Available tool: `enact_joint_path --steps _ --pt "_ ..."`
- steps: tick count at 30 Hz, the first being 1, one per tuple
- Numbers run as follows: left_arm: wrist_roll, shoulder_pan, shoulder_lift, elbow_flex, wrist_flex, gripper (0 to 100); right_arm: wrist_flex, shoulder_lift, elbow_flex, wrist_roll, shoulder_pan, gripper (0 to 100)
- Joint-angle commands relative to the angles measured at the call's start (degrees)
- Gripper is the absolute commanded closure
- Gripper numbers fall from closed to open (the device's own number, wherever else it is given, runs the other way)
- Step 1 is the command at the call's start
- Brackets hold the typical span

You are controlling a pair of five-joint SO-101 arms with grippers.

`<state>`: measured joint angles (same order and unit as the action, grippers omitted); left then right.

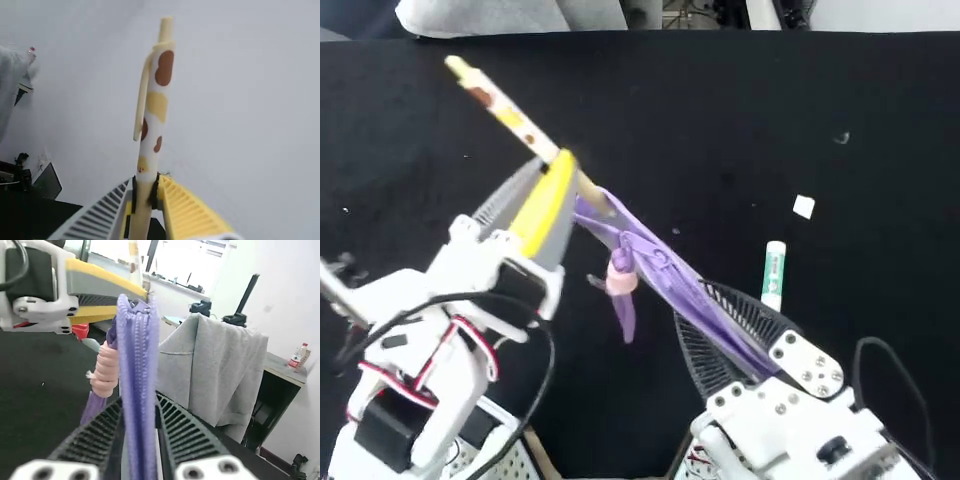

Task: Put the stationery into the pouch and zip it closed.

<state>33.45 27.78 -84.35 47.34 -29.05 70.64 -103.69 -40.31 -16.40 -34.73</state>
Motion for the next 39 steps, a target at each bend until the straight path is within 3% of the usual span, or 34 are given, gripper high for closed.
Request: enact_joint_path --steps 1,7,13,22,39 --pt "-1.4 2.2 0.4 0.6 1.7 97 0.0 -6.2 0.5 -0.5 -1.1 98.8" --pt "-1.8 2.5 0.4 6.3 5.5 96 0.0 -6.6 0.6 -0.5 -1.1 98.8" --pt "-1.8 2.3 -0.2 10.6 4.6 86 0.1 -8.1 1.2 -0.5 -1.1 98.8" --pt "-1.4 2.9 -0.2 5.1 -4.9 85 0.1 -8.1 1.5 -0.5 -1.1 98.8" --pt "-1.6 2.9 -7.2 -1.5 -9.6 85 0.1 -8.2 1.1 -2.4 -1.1 98.8"
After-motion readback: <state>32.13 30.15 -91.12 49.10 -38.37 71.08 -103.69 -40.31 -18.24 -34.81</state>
